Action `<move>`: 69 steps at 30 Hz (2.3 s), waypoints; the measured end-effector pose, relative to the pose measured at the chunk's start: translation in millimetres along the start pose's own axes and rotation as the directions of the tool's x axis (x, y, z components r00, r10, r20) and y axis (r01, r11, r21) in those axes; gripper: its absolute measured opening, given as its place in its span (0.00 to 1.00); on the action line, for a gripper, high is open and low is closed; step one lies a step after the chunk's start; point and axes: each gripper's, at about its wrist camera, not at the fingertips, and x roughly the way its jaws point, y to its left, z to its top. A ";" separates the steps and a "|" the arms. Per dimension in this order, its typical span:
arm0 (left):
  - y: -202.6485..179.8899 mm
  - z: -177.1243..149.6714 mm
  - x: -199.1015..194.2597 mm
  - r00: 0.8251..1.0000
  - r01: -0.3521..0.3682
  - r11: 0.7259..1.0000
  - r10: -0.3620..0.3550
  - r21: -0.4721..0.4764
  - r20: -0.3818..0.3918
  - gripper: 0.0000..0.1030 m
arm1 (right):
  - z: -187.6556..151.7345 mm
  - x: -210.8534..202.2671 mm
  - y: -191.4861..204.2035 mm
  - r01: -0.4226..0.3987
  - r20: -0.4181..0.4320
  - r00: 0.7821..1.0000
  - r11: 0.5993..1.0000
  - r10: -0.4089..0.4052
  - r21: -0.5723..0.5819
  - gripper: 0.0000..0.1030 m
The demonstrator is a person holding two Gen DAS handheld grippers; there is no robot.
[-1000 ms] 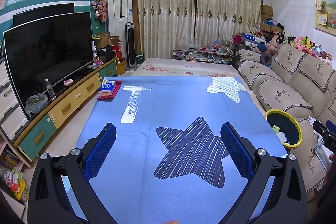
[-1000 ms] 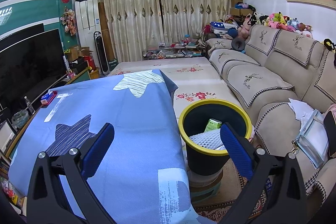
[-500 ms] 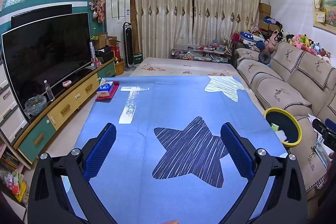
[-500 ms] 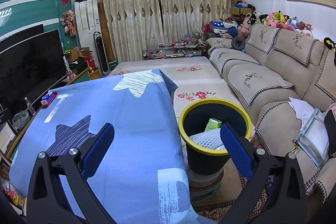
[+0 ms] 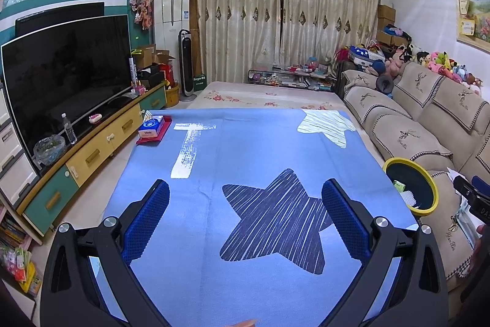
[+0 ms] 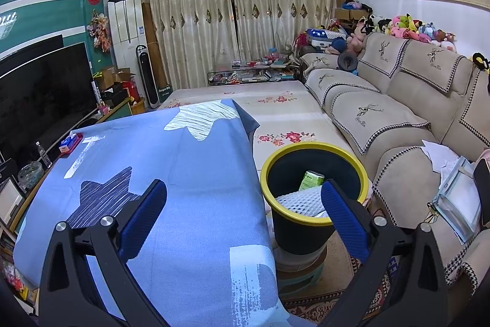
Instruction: Collect trash
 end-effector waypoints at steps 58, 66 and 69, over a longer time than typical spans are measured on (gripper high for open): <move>-3.6 1.9 29.2 0.999 0.054 0.999 -0.054 0.007 -0.006 0.95 | -8.3 17.3 7.5 -0.003 -0.046 0.999 1.000 0.003 0.008 0.93; 19.9 28.9 122.0 0.988 0.022 1.000 -0.022 -0.004 -0.154 0.95 | 24.6 65.6 29.4 -0.077 -0.092 0.993 0.996 0.073 -0.039 0.93; 33.9 33.5 181.5 0.978 -0.046 0.999 0.050 0.023 -0.205 0.95 | 39.5 108.2 49.7 -0.097 -0.130 0.988 0.993 0.087 -0.068 0.93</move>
